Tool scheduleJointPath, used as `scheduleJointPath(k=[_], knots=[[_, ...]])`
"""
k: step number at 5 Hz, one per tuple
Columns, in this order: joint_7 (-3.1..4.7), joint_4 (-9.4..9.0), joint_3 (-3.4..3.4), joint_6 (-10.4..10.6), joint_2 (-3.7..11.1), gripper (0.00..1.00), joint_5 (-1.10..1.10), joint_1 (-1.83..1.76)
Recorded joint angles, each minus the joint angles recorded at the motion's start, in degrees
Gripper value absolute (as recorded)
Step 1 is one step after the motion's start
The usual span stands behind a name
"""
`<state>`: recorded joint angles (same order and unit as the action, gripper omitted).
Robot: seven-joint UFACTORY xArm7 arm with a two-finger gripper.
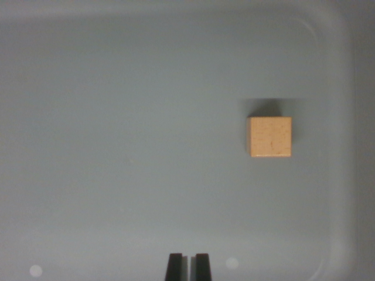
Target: Push wooden cube
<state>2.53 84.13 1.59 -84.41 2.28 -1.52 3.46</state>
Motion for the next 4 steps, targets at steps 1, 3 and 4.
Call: scheduleJointPath(k=[1, 3, 4], knots=[[0.57, -1.29, 0.21, 2.0, 0.69, 0.0, -0.13, 0.24], [1.19, -2.69, 0.43, 4.2, 1.44, 0.0, -0.27, 0.51], [1.19, -2.69, 0.43, 4.2, 1.44, 0.0, -0.27, 0.51]])
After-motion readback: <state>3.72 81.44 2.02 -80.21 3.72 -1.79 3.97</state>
